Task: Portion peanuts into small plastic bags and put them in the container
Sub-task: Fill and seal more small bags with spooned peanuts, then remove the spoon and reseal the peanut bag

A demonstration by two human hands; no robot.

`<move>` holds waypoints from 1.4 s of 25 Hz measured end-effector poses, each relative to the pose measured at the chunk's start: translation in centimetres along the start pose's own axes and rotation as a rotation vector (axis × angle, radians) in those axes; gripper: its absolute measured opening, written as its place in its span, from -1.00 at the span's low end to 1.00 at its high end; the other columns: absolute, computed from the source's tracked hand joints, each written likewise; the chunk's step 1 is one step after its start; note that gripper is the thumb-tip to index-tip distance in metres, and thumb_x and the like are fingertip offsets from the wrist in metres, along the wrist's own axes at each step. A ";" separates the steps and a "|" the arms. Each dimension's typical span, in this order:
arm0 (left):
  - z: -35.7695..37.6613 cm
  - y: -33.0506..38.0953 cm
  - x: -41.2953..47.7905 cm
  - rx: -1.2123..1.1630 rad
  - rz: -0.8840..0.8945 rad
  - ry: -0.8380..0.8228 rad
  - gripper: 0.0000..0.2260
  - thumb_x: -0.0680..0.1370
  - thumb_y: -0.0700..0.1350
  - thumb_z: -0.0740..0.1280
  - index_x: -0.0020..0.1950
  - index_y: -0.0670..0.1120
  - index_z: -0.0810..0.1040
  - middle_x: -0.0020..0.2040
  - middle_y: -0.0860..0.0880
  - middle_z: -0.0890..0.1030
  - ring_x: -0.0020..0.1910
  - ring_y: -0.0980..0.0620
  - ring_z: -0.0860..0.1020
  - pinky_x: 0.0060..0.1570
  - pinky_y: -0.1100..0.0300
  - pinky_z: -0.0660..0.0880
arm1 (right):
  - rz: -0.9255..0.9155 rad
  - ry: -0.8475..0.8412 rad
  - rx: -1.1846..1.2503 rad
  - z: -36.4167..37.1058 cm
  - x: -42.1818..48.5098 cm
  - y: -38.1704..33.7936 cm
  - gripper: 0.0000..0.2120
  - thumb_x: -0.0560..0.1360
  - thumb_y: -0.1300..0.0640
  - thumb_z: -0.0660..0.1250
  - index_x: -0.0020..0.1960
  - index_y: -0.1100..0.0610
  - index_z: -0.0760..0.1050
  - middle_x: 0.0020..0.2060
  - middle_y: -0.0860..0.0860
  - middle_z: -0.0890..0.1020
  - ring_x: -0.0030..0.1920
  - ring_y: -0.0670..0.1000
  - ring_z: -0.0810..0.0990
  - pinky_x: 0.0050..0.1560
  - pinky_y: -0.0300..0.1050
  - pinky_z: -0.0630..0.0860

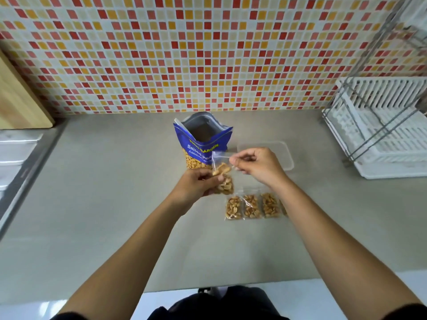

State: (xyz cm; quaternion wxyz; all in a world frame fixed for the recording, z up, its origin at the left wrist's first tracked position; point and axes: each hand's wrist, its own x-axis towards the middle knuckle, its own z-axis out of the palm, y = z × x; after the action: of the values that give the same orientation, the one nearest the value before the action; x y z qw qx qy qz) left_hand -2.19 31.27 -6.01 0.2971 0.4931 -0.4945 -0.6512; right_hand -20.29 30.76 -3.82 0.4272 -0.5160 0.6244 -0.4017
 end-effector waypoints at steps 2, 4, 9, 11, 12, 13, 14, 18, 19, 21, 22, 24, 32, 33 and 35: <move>0.0 -2.3 -0.2 -0.018 -0.079 0.052 -0.90 0.49 -0.25 0.39 -0.10 -0.29 0.56 -0.22 -0.15 0.52 -0.21 -0.04 0.50 -0.11 0.21 0.54 | 0.062 -0.017 -0.044 1.1 0.1 2.5 -0.85 0.36 0.19 0.49 -0.26 0.02 0.55 -0.39 -0.03 0.61 -0.46 -0.21 0.57 -0.34 -0.34 0.48; 0.1 -4.2 -0.2 -0.035 -0.154 0.122 -0.96 0.48 -0.28 0.39 -0.15 -0.17 0.55 -0.24 -0.10 0.56 -0.27 0.00 0.53 -0.26 0.33 0.55 | 0.059 -0.002 -0.206 2.5 0.2 4.8 -0.91 0.36 0.17 0.49 -0.24 0.05 0.58 -0.37 -0.03 0.62 -0.41 -0.19 0.55 -0.25 -0.29 0.45; 0.0 -8.0 1.3 0.320 -0.173 0.316 -0.98 0.45 -0.18 0.42 -0.16 -0.11 0.61 -0.29 -0.08 0.61 -0.29 -0.05 0.56 -0.15 0.14 0.57 | 0.028 0.018 -0.490 5.2 1.0 7.9 -0.90 0.41 0.13 0.44 -0.10 0.13 0.66 -0.16 0.04 0.71 -0.16 -0.02 0.63 -0.08 -0.22 0.50; 0.2 -8.7 1.7 0.478 -0.160 0.349 -0.90 0.44 -0.14 0.42 -0.09 -0.14 0.63 -0.20 -0.12 0.66 -0.18 -0.08 0.60 -0.12 0.15 0.53 | 0.017 -0.003 -0.603 5.8 1.4 8.8 -0.90 0.42 0.11 0.42 -0.11 0.09 0.66 -0.14 0.03 0.71 -0.10 0.06 0.66 -0.03 -0.09 0.57; 0.3 -8.9 1.9 0.525 -0.164 0.354 -0.87 0.44 -0.12 0.41 -0.06 -0.14 0.63 -0.14 -0.13 0.67 -0.12 -0.09 0.61 -0.13 0.18 0.50 | 0.013 -0.013 -0.658 6.0 1.6 9.2 -0.90 0.42 0.10 0.40 -0.11 0.08 0.66 -0.14 0.03 0.71 -0.09 0.08 0.65 -0.04 -0.06 0.58; 0.4 -9.0 2.1 0.569 -0.169 0.356 -0.85 0.45 -0.10 0.40 -0.03 -0.14 0.61 -0.10 -0.13 0.67 -0.08 -0.10 0.61 -0.15 0.20 0.48 | 0.008 -0.016 -0.699 6.1 1.7 9.5 -0.90 0.43 0.10 0.39 -0.10 0.07 0.66 -0.13 0.03 0.71 -0.09 0.10 0.65 -0.06 -0.06 0.58; 0.5 -9.0 2.2 0.615 -0.175 0.354 -0.83 0.45 -0.08 0.39 -0.01 -0.14 0.60 -0.08 -0.13 0.67 -0.07 -0.11 0.60 -0.16 0.20 0.47 | 0.005 -0.017 -0.719 6.2 1.8 9.8 -0.89 0.42 0.11 0.38 -0.09 0.07 0.66 -0.12 0.04 0.71 -0.08 0.11 0.64 -0.07 -0.09 0.57; 0.5 -7.7 1.5 0.660 -0.118 0.471 -0.70 0.49 -0.01 0.35 0.12 -0.17 0.53 -0.07 -0.13 0.65 -0.07 -0.13 0.60 -0.10 0.16 0.50 | -0.107 0.111 -0.660 6.4 1.6 9.7 -0.79 0.42 0.07 0.39 0.00 0.15 0.61 -0.10 0.10 0.66 -0.09 0.12 0.61 -0.09 -0.10 0.50; 0.1 -6.6 1.1 0.602 -0.032 0.561 -0.75 0.50 -0.04 0.34 0.09 -0.17 0.54 -0.12 -0.11 0.66 -0.11 -0.10 0.60 -0.14 0.22 0.45 | -0.170 0.198 -0.588 6.1 1.4 9.2 -0.80 0.44 0.06 0.38 -0.02 0.16 0.60 -0.14 0.08 0.66 -0.16 0.09 0.60 -0.14 -0.14 0.48; -1.0 -3.5 0.4 0.453 0.159 0.714 -0.88 0.50 -0.14 0.31 -0.04 -0.16 0.57 -0.23 -0.05 0.63 -0.23 0.00 0.56 -0.27 0.35 0.35 | -0.301 0.364 -0.431 5.2 1.2 7.4 -0.85 0.47 0.08 0.37 -0.09 0.17 0.58 -0.25 0.05 0.63 -0.29 0.01 0.54 -0.23 -0.23 0.40; -1.6 -1.6 0.4 0.392 0.235 0.761 -0.91 0.51 -0.17 0.29 -0.08 -0.15 0.57 -0.28 -0.01 0.60 -0.28 0.06 0.52 -0.32 0.41 0.33 | -0.350 0.424 -0.361 4.4 1.5 6.4 -0.86 0.48 0.10 0.37 -0.11 0.19 0.57 -0.28 0.06 0.62 -0.32 -0.02 0.51 -0.25 -0.30 0.36; -3.1 1.9 1.0 0.288 0.333 0.847 -0.91 0.53 -0.14 0.27 -0.07 -0.13 0.54 -0.34 0.07 0.53 -0.35 0.18 0.48 -0.33 0.48 0.32 | -0.405 0.483 -0.272 3.0 2.9 4.7 -0.83 0.48 0.11 0.35 -0.06 0.23 0.54 -0.23 0.11 0.62 -0.30 -0.03 0.52 -0.22 -0.36 0.37; -6.0 6.1 6.7 0.478 0.219 0.716 -0.68 0.52 0.06 0.32 0.16 -0.11 0.60 0.02 -0.16 0.61 -0.01 -0.10 0.57 -0.12 0.17 0.42 | -0.378 -0.008 -0.658 0.0 7.5 -0.2 -0.61 0.48 0.14 0.36 0.29 0.17 0.46 0.10 0.13 0.63 0.11 0.10 0.59 0.16 -0.03 0.48; -6.1 6.2 6.7 0.469 0.235 0.710 -0.72 0.53 0.02 0.31 0.14 -0.10 0.62 0.02 -0.15 0.62 -0.01 -0.09 0.57 -0.15 0.20 0.42 | -0.397 -0.003 -0.666 -0.4 7.8 -0.6 -0.70 0.49 0.15 0.36 0.21 0.17 0.52 0.02 0.12 0.66 0.03 0.11 0.62 0.08 -0.05 0.49; -6.0 6.6 6.3 0.414 0.238 0.672 -0.77 0.55 -0.03 0.29 0.11 -0.12 0.61 0.00 -0.09 0.61 -0.04 -0.01 0.55 -0.27 0.27 0.40 | -0.415 -0.021 -0.673 -1.2 8.2 -1.3 -0.79 0.49 0.15 0.35 0.10 0.18 0.59 -0.08 0.12 0.69 -0.07 0.11 0.62 -0.02 -0.09 0.48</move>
State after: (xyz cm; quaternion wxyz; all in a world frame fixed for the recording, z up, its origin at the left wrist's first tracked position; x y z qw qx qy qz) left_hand 0.61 21.40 -2.15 0.4097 0.6669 -0.5444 -0.3017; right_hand -21.84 22.55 -3.18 0.1504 -0.7465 0.5992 -0.2469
